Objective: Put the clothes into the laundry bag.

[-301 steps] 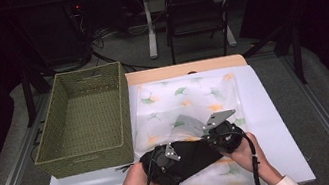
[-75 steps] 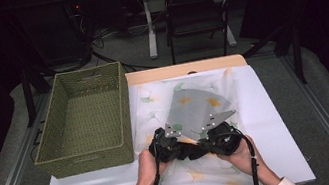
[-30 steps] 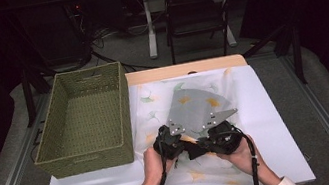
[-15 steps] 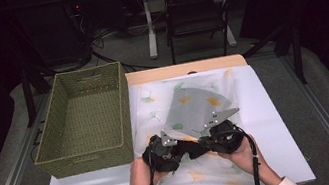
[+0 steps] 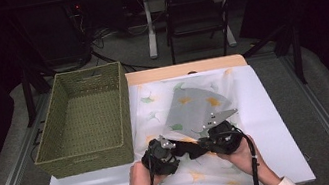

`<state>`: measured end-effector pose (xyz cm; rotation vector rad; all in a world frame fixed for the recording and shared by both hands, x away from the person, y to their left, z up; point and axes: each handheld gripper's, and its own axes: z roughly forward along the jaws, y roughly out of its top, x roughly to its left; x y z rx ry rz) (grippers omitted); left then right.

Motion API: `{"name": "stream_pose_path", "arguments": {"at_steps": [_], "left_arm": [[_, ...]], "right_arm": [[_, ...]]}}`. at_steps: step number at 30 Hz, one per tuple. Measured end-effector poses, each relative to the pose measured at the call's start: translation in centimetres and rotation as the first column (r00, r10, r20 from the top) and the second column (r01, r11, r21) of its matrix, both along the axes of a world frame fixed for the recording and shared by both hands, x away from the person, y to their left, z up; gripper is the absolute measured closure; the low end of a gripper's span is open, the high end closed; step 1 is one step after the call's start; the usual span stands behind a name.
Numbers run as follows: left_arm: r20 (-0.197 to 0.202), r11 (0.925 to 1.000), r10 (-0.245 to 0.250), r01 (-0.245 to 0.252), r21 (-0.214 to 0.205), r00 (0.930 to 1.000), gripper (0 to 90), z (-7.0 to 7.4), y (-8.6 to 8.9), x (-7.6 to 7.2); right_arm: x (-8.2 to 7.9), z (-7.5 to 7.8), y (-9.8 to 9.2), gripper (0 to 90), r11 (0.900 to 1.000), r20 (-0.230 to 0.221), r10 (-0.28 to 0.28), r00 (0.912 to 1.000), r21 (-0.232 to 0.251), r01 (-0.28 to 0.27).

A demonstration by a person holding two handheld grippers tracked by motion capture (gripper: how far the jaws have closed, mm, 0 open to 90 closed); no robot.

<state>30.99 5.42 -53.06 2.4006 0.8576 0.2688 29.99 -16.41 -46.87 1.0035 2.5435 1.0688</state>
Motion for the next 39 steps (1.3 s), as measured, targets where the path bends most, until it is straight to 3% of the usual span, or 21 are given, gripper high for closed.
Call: {"name": "stream_pose_path", "arguments": {"at_steps": [5,11,15,23,27,28,34,39], "left_arm": [[0.030,1.0000,-0.007,0.007,0.000,0.9995,81.6,0.5,0.0,-0.2],[0.040,0.9987,-0.006,0.008,-0.050,0.9992,82.1,1.4,0.3,0.0],[0.051,0.9984,-0.016,0.018,-0.054,0.9986,82.3,1.7,-0.1,0.0],[0.117,0.9971,-0.022,0.030,-0.070,0.9929,83.7,2.5,-0.7,1.1],[0.153,0.9965,-0.021,0.033,-0.077,0.9880,83.7,2.5,-1.0,1.7],[0.223,0.9986,-0.015,0.026,-0.046,0.9748,83.7,2.2,-1.5,2.9],[0.223,0.9986,-0.015,0.026,-0.046,0.9748,83.8,2.2,-1.5,2.9],[0.251,0.9997,-0.016,0.020,-0.013,0.9679,83.8,1.9,-1.6,3.5]], "right_arm": [[0.0,0.1,-0.1,88.4,1.0000,0.004,0.002,1.0000,-0.002,-0.002],[0.0,0.1,-0.1,88.5,1.0000,0.004,-0.002,1.0000,-0.001,0.002],[0.0,0.2,-0.1,88.4,1.0000,0.007,-0.001,1.0000,0.002,0.001],[0.0,0.2,-0.1,88.5,1.0000,0.006,-0.004,1.0000,0.005,0.004],[0.1,0.2,-0.1,88.5,0.9998,0.012,-0.010,0.9999,0.014,0.010],[0.1,0.3,-0.1,88.5,0.9998,0.013,-0.011,0.9999,0.014,0.011],[0.2,0.4,-0.2,88.6,0.9992,0.023,-0.022,0.9995,0.034,0.022],[0.2,0.4,-0.1,88.7,0.9991,0.024,-0.024,0.9994,0.037,0.023]]}}
